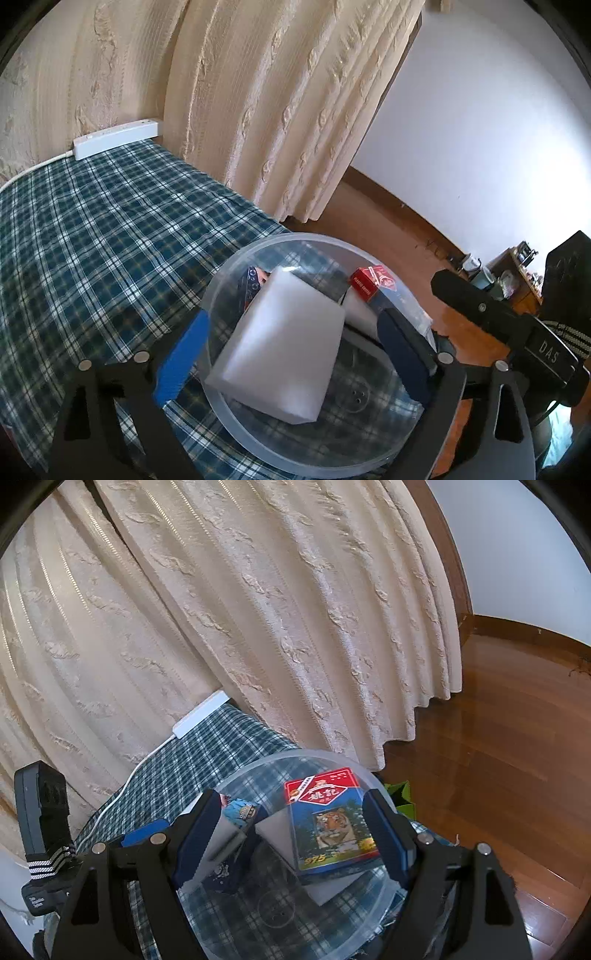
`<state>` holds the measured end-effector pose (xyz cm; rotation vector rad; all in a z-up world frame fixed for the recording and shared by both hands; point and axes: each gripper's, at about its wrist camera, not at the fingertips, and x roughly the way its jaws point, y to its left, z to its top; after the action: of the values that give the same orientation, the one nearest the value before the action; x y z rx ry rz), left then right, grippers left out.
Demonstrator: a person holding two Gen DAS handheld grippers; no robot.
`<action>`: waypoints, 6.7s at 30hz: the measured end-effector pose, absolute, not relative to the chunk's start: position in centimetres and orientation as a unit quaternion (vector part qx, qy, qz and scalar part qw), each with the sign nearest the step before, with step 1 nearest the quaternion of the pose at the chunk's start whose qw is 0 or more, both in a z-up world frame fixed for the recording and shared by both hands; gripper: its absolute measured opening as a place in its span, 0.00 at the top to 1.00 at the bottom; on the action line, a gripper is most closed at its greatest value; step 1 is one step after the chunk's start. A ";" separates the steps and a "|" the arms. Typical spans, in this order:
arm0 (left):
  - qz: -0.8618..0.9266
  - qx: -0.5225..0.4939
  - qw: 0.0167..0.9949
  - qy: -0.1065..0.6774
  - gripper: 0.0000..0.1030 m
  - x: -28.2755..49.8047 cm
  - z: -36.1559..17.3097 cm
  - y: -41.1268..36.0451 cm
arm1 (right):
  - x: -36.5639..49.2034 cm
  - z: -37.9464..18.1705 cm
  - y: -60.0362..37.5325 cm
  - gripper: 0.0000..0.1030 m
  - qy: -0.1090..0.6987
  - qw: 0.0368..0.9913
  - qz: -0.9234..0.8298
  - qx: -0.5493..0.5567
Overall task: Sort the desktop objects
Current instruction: 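Release the sponge from left tool while right tool drops the card box into the bowl, then move the left tool to the green block while right tool approaches the dark red tube, then grasp the green block with left tool while right tool grasps the dark red tube, then carry the green block with left tool while right tool carries the tube to the bowl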
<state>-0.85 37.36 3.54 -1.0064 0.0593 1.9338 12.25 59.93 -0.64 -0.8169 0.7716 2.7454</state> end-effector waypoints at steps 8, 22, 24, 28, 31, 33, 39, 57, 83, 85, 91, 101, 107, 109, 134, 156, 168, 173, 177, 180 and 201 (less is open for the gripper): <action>0.795 -0.401 0.454 0.030 0.08 -0.8 4.2 36.3 | 12.2 -0.4 59.3 0.20 0.256 0.078 0.923 -0.275; 0.845 -0.367 0.385 0.053 0.08 -0.6 6.2 30.6 | 12.4 1.2 55.5 0.20 0.235 0.022 0.936 -0.262; 0.849 -0.369 0.375 0.051 0.08 -0.9 6.3 29.2 | 12.4 1.4 54.6 0.20 0.230 0.012 0.937 -0.261; 0.857 -0.368 0.356 0.051 0.08 -1.0 6.3 26.8 | 12.3 1.6 52.8 0.20 0.220 -0.003 0.940 -0.260; 0.863 -0.368 0.342 0.051 0.08 -1.3 6.4 25.1 | 12.1 1.7 51.4 0.20 0.215 -0.016 0.941 -0.261; 0.867 -0.369 0.331 0.055 0.08 -1.4 6.4 23.7 | 12.0 1.9 50.5 0.20 0.211 -0.025 0.941 -0.262; 0.874 -0.379 0.298 0.057 0.08 -1.1 5.9 19.3 | 11.3 1.9 47.0 0.20 0.196 -0.060 0.940 -0.273; 0.890 -0.416 0.185 0.007 0.08 -1.7 3.0 7.1 | 9.5 0.3 37.5 0.20 0.153 -0.139 0.921 -0.329; 0.872 -0.450 0.190 -0.018 0.55 -0.4 -1.2 4.1 | 7.7 -2.3 30.6 0.20 0.118 -0.165 0.900 -0.385; 0.873 -0.447 0.194 -0.014 0.59 -0.1 -1.1 4.3 | 7.6 -2.4 30.1 0.20 0.116 -0.168 0.899 -0.388; 0.877 -0.440 0.193 -0.014 0.59 -0.2 -1.1 4.3 | 7.0 -3.1 28.4 0.20 0.108 -0.178 0.893 -0.400; 0.895 -0.418 0.151 -0.033 0.59 -0.2 -0.4 1.7 | 6.0 -4.7 25.6 0.39 0.077 -0.190 0.884 -0.421; 0.896 -0.415 0.150 -0.040 0.59 0.0 -0.3 1.2 | 5.0 -5.2 23.7 0.43 0.051 -0.189 0.882 -0.428; 0.896 -0.415 0.151 -0.042 0.59 0.1 -0.3 1.1 | 4.6 -5.5 23.2 0.45 0.042 -0.187 0.882 -0.432; 0.891 -0.422 0.162 -0.051 0.59 0.6 -0.5 2.1 | 3.5 -6.9 21.0 0.73 -0.035 -0.160 0.881 -0.443; 0.890 -0.420 0.173 -0.027 0.59 0.3 -0.5 3.2 | 6.1 -4.7 25.7 0.77 0.047 -0.167 0.890 -0.422; 0.886 -0.416 0.202 -0.005 0.59 1.4 0.7 7.3 | 8.3 -3.0 31.3 0.77 0.097 -0.146 0.902 -0.395; 0.884 -0.414 0.218 0.009 0.59 1.8 1.2 9.7 | 9.1 -2.3 34.1 0.77 0.121 -0.129 0.908 -0.379; 0.880 -0.412 0.234 0.016 0.59 2.4 1.5 11.7 | 9.9 -1.5 37.0 0.77 0.138 -0.109 0.915 -0.362; 0.878 -0.411 0.245 0.026 0.59 2.7 1.7 13.4 | 10.6 -0.9 39.5 0.77 0.150 -0.090 0.921 -0.349; 0.853 -0.404 0.324 0.066 0.59 4.6 3.1 23.3 | 14.4 -1.9 52.4 0.77 0.195 0.023 0.920 -0.340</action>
<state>4.56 23.27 3.08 -1.0610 0.1737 2.2374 14.38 52.39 -1.90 -1.0519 0.6047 2.8482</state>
